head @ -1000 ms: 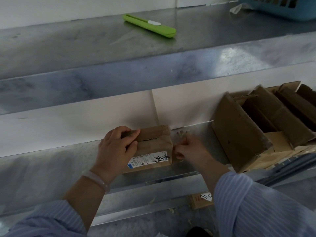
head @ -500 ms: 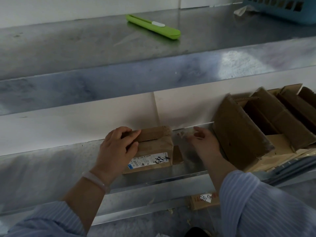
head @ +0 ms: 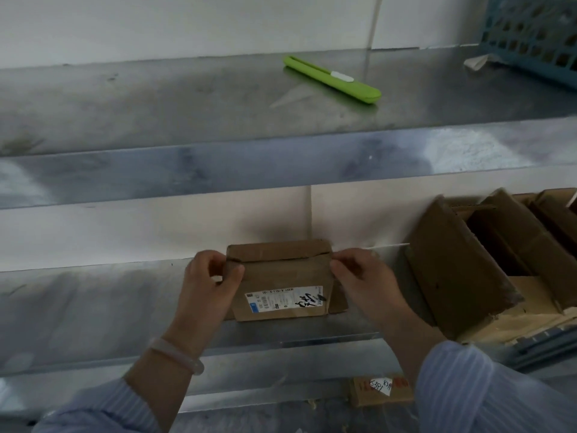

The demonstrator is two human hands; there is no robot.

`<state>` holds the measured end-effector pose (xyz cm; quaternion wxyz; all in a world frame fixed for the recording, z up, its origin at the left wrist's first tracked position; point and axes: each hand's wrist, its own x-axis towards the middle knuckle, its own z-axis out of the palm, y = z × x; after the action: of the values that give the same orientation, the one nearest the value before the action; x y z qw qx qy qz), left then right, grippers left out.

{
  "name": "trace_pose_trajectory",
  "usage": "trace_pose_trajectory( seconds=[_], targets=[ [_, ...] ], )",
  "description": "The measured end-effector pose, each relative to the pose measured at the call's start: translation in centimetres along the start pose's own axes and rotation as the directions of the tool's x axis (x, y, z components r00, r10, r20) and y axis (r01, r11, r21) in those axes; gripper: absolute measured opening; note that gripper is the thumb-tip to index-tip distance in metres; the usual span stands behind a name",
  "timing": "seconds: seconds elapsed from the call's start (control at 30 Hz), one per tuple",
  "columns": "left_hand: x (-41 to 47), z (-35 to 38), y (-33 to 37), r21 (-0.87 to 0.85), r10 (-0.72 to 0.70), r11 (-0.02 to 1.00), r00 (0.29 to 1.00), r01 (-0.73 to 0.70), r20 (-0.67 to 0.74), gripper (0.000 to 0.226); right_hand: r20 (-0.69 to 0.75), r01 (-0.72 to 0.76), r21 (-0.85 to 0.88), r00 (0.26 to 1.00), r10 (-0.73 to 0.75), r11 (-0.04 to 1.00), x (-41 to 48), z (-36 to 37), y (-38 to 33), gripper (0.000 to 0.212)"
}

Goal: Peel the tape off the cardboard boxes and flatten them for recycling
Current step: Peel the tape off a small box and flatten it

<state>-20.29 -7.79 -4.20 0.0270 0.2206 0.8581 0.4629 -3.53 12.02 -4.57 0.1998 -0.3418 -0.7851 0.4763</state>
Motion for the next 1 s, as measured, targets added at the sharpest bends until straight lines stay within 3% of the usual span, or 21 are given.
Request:
trace_pose_trajectory(
  seconds=[0.13,0.23,0.3,0.4,0.5,0.63,0.7,0.8,0.87,0.93,1.0],
  targets=[
    [0.0,-0.4,-0.7,-0.028,0.003,1.0,1.0,-0.003,0.016,0.008,0.0,0.025,0.056,1.0,-0.025,0.998,-0.6,0.4,-0.6,0.01],
    [0.1,-0.7,-0.7,-0.242,-0.17,0.954,0.984,0.177,0.051,0.019,0.07,-0.178,0.351,0.984,0.164,0.919,-0.4,0.2,-1.5,0.016],
    [0.0,-1.0,-0.5,-0.296,-0.222,0.925,0.971,0.237,0.084,0.025,0.121,-0.298,0.43,0.955,0.272,0.852,-0.2,-0.1,-2.0,0.025],
    [0.1,-1.4,-0.4,-0.284,-0.205,0.929,0.969,0.237,0.138,0.028,0.15,-0.325,0.3,0.945,0.292,0.897,0.5,-0.3,-2.0,0.03],
    [0.3,-2.1,0.2,-0.282,-0.133,0.939,0.964,0.198,0.232,0.038,0.191,-0.26,0.19,0.956,0.224,0.947,1.1,0.0,-2.0,0.013],
    [0.8,-2.7,0.2,-0.18,0.076,0.984,0.937,-0.014,0.342,0.061,0.282,-0.152,0.011,0.949,0.142,0.988,2.1,-0.4,-2.0,0.023],
    [1.4,-3.1,-0.2,-0.054,0.14,0.99,0.898,-0.129,0.416,0.056,0.339,-0.107,-0.031,0.934,0.111,0.994,2.5,-1.0,-2.1,0.035],
    [2.3,-3.9,-0.4,0.037,0.089,0.991,0.83,-0.131,0.55,0.068,0.437,0.035,-0.209,0.897,0.061,0.977,3.1,-2.1,-2.5,0.06],
    [2.6,-3.9,0.2,0.089,0.041,0.989,0.79,-0.121,0.611,0.09,0.485,0.132,-0.328,0.873,0.046,0.936,3.4,-2.1,-3.0,0.073],
    [2.5,-3.3,0.8,0.141,0.031,0.979,0.799,-0.144,0.601,0.097,0.485,0.152,-0.39,0.872,0.063,0.908,3.3,-1.6,-3.4,0.075],
    [2.5,-2.5,1.1,0.167,0.037,0.974,0.84,-0.151,0.541,0.087,0.44,0.139,-0.473,0.893,0.096,0.87,3.1,-0.8,-3.4,0.074]
  ],
)
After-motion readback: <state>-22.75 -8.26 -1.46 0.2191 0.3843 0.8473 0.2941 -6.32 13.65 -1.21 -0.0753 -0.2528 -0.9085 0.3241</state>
